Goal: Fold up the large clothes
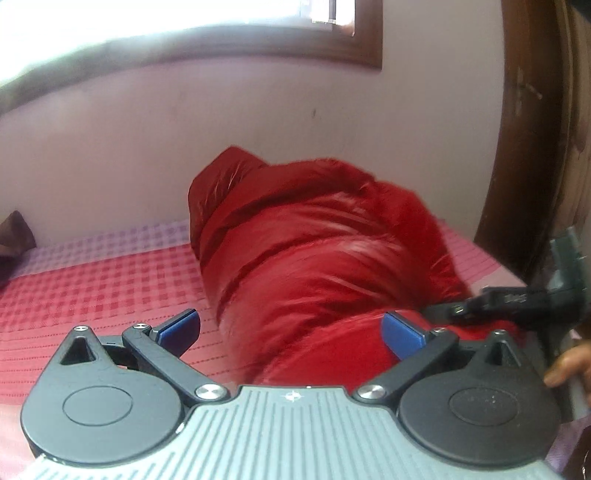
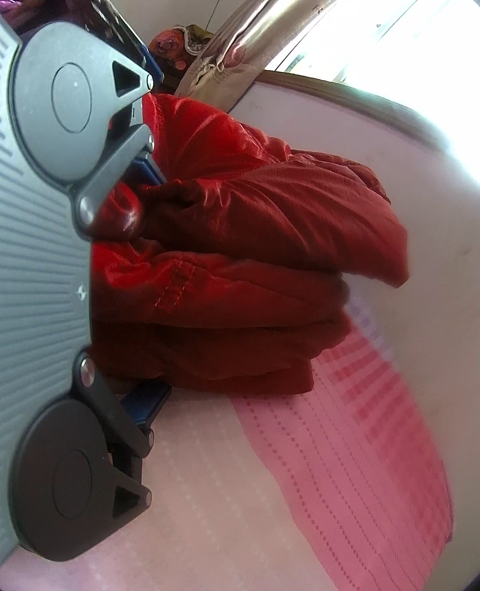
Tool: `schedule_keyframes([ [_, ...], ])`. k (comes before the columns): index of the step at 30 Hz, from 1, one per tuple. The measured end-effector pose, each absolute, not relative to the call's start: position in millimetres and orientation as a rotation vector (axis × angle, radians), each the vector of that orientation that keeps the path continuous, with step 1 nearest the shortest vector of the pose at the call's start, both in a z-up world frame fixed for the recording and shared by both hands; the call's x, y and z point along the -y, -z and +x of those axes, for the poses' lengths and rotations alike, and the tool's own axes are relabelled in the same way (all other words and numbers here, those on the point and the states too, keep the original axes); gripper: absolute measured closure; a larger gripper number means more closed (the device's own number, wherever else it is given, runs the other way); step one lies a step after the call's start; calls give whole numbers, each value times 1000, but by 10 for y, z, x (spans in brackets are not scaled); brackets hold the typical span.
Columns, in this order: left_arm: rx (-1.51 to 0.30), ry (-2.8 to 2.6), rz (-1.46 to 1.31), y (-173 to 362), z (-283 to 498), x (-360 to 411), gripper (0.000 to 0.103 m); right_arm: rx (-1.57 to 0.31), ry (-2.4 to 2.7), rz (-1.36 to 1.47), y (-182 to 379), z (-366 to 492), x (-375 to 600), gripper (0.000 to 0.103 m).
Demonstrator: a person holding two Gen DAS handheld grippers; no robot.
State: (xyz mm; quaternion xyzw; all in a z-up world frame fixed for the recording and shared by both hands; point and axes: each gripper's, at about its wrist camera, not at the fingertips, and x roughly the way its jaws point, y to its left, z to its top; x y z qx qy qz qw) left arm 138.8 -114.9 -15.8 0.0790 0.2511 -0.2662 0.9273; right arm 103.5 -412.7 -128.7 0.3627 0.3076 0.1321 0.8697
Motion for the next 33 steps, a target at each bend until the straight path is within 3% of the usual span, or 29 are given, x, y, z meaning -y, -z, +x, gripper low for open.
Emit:
schedule_keyframes([
  [13,-755,861,-163,575,2407,821,0,-633,-376,725,1337,1134,4162,0],
  [25,-837,1074,-256,874,2780,751,0,-626,-452,738,1375,1252,4173,0],
  [33,-1000,1143,-389,1149,2926,564,0,-670,-504,712,1341,1348,4120,0],
])
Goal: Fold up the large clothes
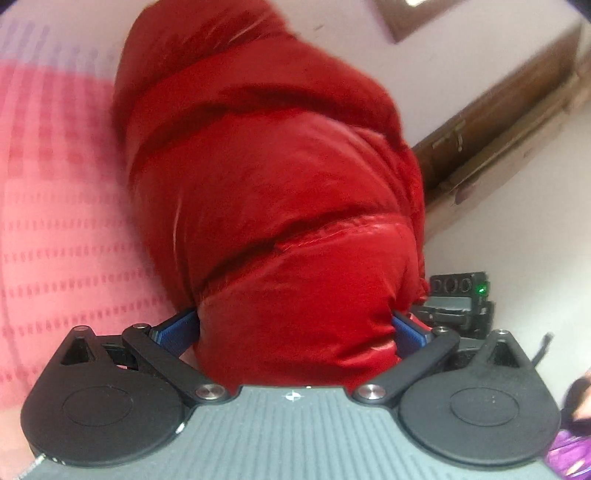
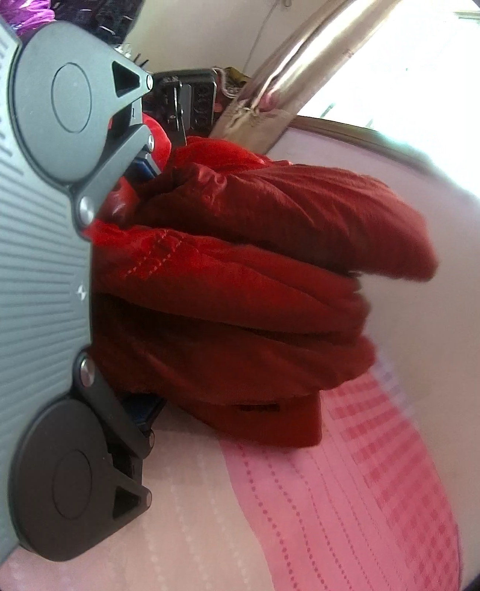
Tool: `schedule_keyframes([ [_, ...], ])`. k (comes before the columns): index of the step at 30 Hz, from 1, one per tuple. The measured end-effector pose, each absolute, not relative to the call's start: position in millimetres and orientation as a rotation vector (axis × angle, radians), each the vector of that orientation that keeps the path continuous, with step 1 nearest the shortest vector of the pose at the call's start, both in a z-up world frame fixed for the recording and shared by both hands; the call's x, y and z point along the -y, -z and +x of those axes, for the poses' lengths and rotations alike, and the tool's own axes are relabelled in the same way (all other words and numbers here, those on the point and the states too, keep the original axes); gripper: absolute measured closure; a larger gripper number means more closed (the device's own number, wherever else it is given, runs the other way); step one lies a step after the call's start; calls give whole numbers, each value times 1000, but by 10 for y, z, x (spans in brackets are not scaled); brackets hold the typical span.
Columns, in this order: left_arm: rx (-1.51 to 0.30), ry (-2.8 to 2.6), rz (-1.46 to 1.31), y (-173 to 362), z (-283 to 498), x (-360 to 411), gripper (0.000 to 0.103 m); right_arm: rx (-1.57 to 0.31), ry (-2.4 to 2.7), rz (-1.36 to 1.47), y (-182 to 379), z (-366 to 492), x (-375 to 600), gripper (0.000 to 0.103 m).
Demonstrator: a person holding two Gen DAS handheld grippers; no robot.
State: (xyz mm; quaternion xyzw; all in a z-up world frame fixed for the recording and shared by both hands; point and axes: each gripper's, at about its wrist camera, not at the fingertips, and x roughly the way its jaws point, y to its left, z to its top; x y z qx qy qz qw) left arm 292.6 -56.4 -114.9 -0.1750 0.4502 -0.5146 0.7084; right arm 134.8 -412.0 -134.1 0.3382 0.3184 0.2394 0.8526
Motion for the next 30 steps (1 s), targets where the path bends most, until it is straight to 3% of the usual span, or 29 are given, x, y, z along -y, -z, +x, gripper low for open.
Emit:
schedule_keyframes([
  [7,-1063,1147,-507,1306,2934,634,0,-673,-527,722,1372,1403,4142,0],
  [13,-938,1015,-444,1164,2589,726,0,-643,-502,693,1374,1380,4075,0],
  [15,-886,961,-389,1074,2440,748,5,-613,-474,665,1347,1319,4007,0],
  [23,-700,762,-177,778,1862,933,22,-509,-363,466,1037,1028,3694,34],
  [30,-628,689,-119,597,1664,771,27,-490,-352,425,936,936,3460,44],
])
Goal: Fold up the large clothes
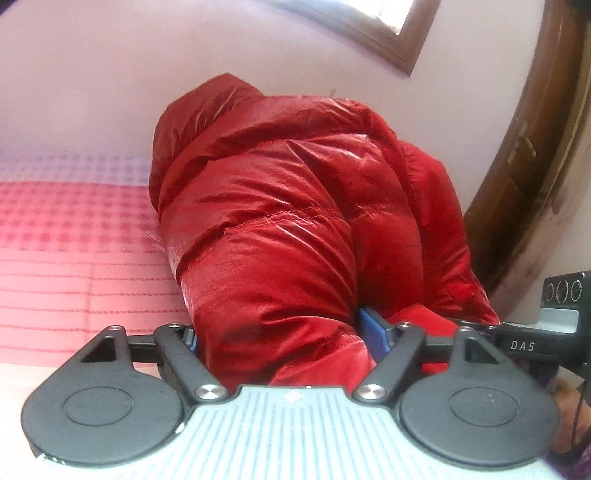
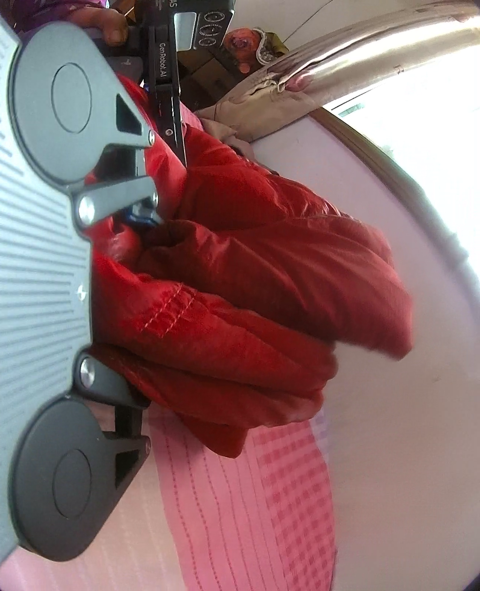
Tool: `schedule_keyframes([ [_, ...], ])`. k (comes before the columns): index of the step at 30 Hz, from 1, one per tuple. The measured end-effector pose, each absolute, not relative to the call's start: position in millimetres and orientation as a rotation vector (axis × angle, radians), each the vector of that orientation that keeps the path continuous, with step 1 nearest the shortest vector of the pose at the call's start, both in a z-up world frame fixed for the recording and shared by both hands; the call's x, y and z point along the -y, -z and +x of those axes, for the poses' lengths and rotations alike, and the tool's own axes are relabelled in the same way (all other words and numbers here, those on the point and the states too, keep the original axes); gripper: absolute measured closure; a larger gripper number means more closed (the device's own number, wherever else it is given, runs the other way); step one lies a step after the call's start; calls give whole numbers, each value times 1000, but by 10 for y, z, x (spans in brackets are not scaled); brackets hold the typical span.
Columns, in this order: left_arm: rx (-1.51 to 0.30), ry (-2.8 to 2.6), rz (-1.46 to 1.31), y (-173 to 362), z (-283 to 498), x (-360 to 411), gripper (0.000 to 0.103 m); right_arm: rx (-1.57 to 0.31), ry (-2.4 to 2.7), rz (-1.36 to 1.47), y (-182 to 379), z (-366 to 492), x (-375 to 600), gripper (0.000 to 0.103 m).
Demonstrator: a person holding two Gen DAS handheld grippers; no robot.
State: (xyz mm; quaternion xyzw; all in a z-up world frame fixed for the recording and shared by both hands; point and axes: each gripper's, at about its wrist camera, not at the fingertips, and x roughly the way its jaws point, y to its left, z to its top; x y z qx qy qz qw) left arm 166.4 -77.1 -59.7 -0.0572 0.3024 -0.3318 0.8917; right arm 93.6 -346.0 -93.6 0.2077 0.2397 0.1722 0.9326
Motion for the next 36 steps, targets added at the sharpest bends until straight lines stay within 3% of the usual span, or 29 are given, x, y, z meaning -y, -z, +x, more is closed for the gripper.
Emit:
schedule_keyframes([
  [18,-527,479,-160,186,1421,-409,28,-462,-513,374,632,1222,2428,47],
  [36,-488,227,-217,150,1449,-1656,29,-492,-684,298,608,1729,1150,47],
])
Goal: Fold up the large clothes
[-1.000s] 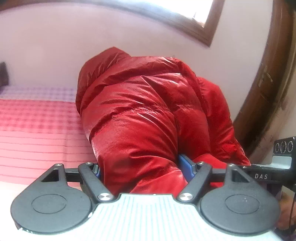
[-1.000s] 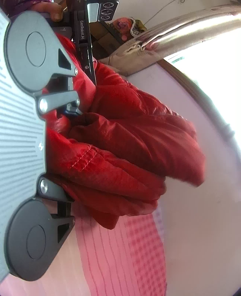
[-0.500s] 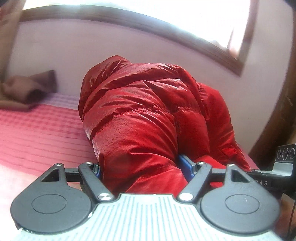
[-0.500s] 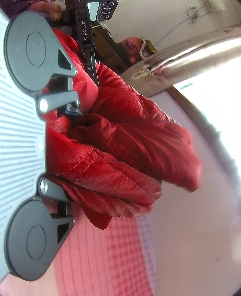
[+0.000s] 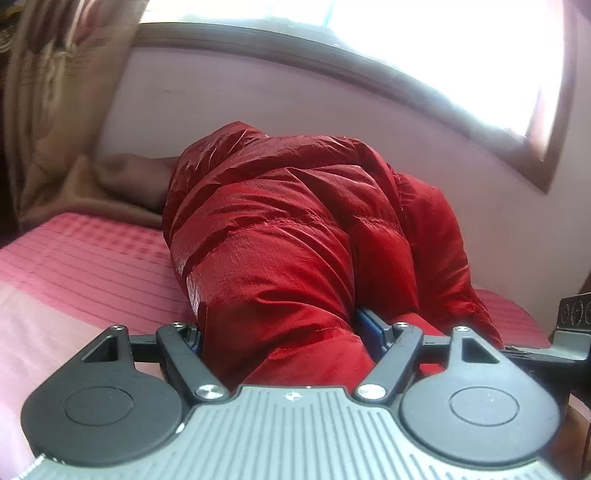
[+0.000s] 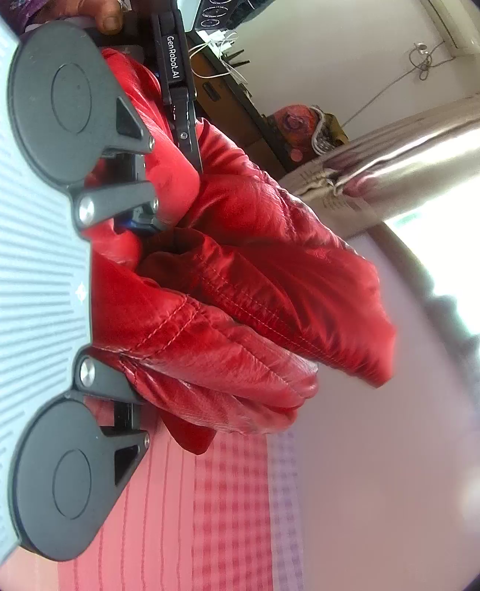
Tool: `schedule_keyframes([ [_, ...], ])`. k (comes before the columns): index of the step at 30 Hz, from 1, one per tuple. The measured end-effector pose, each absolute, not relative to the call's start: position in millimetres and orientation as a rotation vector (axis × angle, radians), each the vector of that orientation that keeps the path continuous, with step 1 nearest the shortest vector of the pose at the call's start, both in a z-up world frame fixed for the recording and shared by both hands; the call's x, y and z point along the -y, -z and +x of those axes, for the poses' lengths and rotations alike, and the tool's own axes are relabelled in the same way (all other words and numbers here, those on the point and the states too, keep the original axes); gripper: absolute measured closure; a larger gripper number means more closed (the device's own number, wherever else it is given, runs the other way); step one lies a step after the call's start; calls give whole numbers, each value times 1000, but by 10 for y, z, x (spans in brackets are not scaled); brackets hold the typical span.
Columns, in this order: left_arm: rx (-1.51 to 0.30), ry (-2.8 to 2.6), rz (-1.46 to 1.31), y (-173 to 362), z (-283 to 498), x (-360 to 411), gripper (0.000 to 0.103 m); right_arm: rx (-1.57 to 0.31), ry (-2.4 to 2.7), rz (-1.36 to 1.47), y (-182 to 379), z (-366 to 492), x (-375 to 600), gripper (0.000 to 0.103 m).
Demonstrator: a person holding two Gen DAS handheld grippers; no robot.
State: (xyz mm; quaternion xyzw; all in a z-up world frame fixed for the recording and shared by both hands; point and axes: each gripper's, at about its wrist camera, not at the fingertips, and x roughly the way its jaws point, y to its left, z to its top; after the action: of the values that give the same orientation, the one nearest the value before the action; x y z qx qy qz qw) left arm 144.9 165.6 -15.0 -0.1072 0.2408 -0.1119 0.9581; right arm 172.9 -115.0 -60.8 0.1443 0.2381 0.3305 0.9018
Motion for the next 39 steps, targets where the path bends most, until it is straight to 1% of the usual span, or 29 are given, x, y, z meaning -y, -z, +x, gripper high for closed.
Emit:
schedule_keyframes([
  [12,-506,184,-248,382,1419,-2067,27,-529,-722,269,757,1993,658,47],
  [15,-505,184,-255,446,1421,-2109,22,-532,-728,268,798,2011,698,46],
  [17,-499,178,-245,474,1415,-2114,15,-528,-727,265,838,2018,705,43],
  [18,-497,166,-240,489,1408,-2110,13,-528,-727,274,864,2026,725,42],
  [19,-496,160,-239,494,1397,-2111,9,-528,-724,283,892,2028,749,38],
  [21,-482,121,-199,487,1383,-2087,0,-530,-720,302,929,2051,725,35],
  [23,-444,81,-125,461,1363,-2039,0,-529,-713,308,926,2033,736,31],
  [29,-363,-15,33,362,1212,-1866,0,-527,-698,326,818,1974,711,28],
  [39,-374,-57,-6,322,1160,-1977,0,-498,-660,279,646,1826,636,26],
])
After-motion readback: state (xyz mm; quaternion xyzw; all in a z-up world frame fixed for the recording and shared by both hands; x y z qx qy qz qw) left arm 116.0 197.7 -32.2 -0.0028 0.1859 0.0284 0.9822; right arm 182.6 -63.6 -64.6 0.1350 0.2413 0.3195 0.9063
